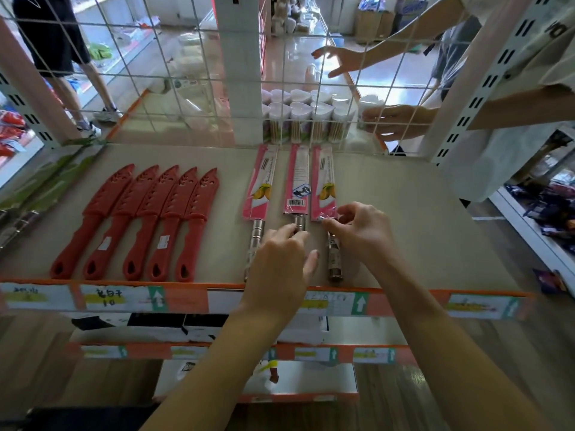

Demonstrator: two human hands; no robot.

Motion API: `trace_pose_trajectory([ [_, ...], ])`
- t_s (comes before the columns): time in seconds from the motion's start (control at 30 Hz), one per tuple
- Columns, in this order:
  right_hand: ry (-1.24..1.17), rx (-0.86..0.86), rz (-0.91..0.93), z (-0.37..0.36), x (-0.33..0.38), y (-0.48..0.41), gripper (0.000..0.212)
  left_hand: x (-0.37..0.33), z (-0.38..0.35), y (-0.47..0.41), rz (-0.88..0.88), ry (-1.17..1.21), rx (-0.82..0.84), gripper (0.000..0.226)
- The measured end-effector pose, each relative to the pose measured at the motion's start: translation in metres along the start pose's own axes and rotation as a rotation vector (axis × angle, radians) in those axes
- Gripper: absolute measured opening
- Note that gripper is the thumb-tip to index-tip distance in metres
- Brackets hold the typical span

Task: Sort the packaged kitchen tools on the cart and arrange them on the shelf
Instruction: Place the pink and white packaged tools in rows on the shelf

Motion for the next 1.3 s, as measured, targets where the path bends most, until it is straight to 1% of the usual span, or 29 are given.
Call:
trace_pose_trajectory([
  [0.1, 0.021, 0.004, 0.025, -0.001, 0.003, -0.001, 0.035, 0.005, 0.013, 0.004, -0.009, -0.020, -0.073, 0.027],
  [0.17, 0.046, 0.001, 0.042, -0.003, 0.006, 0.001, 0.039, 0.014, 0.024, 0.006, 0.043, -0.063, -0.113, 0.028],
  [0.27, 0.064, 0.012, 0.062, -0.005, 0.009, 0.004, 0.037, 0.042, 0.023, 0.005, 0.203, -0.093, -0.011, 0.040],
  [0.3, 0.072, 0.017, 0.063, -0.005, 0.009, 0.004, 0.036, 0.047, 0.021, 0.004, 0.229, -0.091, 0.026, 0.042],
  [0.43, 0.083, 0.015, 0.067, -0.005, 0.011, 0.006, 0.031, 0.048, 0.017, 0.002, 0.199, -0.064, 0.022, 0.035],
  [0.53, 0.080, 0.015, 0.069, -0.004, 0.012, 0.005, 0.032, 0.046, 0.016, 0.003, 0.186, -0.068, 0.013, 0.031],
  [0.83, 0.081, 0.013, 0.068, -0.004, 0.011, 0.005, 0.034, 0.034, 0.008, 0.001, 0.183, -0.008, 0.065, 0.033],
  [1.07, 0.101, -0.003, 0.057, -0.004, 0.012, 0.001, 0.034, 0.027, 0.005, -0.002, 0.187, -0.030, 0.080, 0.033],
  [1.3, 0.095, 0.005, 0.058, -0.005, 0.013, 0.002, 0.036, 0.029, 0.008, 0.001, 0.204, -0.055, 0.133, 0.038],
])
Point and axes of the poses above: each hand's wrist, its own y-axis away from the middle knuckle, its own z-axis out of the back of the hand, x = y × z, the point moved 8 cm from there along -y, towards the middle knuckle, and after that the axes turned 11 degrees about x, right-handed, at the moved point
